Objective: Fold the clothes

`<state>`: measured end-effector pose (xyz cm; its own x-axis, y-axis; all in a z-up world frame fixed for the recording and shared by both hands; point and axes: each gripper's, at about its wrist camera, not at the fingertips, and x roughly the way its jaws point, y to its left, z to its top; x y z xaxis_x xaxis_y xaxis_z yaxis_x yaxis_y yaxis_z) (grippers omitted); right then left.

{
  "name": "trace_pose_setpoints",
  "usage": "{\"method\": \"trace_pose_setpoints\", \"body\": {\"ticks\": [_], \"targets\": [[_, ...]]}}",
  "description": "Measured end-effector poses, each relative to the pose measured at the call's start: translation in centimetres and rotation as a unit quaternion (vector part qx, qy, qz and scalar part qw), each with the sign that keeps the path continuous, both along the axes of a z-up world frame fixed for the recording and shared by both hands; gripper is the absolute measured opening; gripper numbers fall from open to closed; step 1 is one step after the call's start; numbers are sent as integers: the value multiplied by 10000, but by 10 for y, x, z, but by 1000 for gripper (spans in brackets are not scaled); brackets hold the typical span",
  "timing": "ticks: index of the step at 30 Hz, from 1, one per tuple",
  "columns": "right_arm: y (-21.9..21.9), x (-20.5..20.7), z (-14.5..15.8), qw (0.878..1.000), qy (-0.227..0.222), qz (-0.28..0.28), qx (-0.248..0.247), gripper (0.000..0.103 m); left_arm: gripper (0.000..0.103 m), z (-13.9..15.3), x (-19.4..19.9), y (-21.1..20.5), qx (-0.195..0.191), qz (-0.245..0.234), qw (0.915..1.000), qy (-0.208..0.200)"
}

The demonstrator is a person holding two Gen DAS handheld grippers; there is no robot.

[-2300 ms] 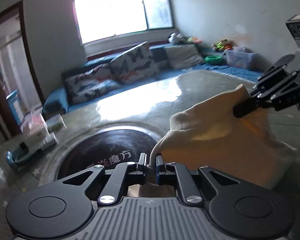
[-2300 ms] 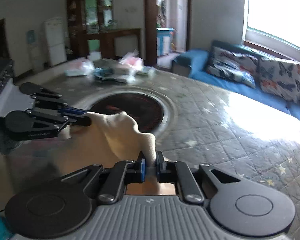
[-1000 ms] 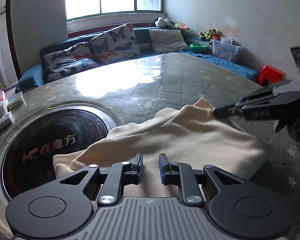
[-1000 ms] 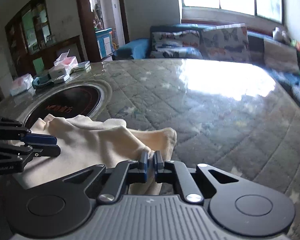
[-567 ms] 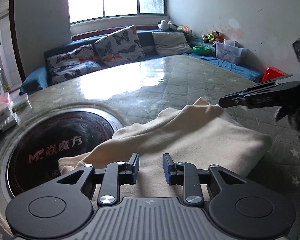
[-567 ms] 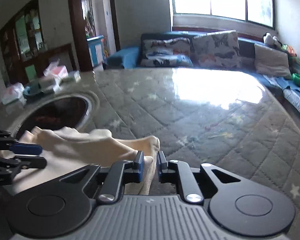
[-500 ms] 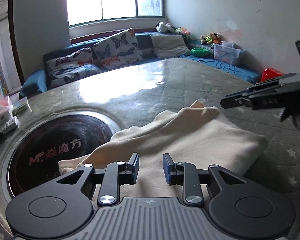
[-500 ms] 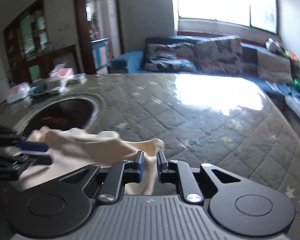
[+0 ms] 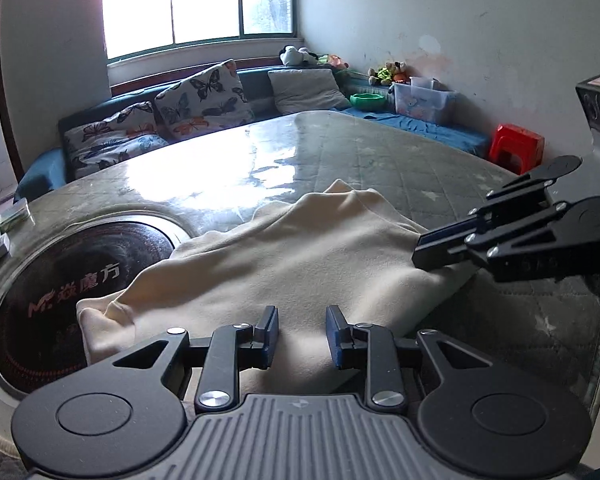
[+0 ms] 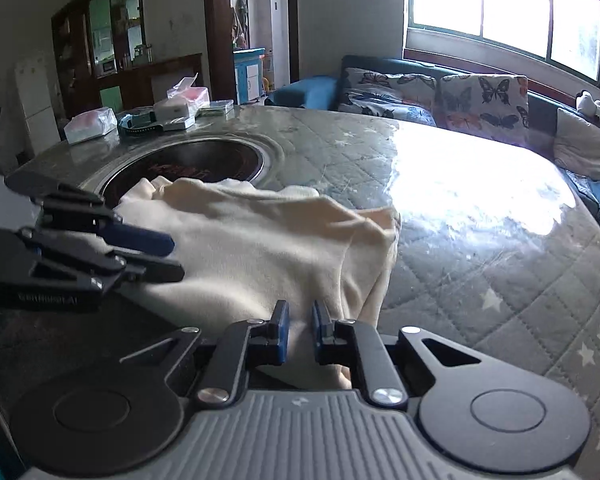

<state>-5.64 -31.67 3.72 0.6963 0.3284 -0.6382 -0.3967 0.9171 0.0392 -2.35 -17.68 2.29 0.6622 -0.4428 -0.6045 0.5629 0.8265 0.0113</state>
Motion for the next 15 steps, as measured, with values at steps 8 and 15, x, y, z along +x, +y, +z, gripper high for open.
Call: {"method": "trace_pose_setpoints", "body": {"ticks": [8, 15], "targets": [[3, 13, -3, 9998, 166, 21, 62, 11, 29, 2, 26, 37, -118, 803, 9965, 200], [3, 16, -5, 9997, 259, 52, 8, 11, 30, -3, 43, 71, -104, 1325, 9908, 237]]}}
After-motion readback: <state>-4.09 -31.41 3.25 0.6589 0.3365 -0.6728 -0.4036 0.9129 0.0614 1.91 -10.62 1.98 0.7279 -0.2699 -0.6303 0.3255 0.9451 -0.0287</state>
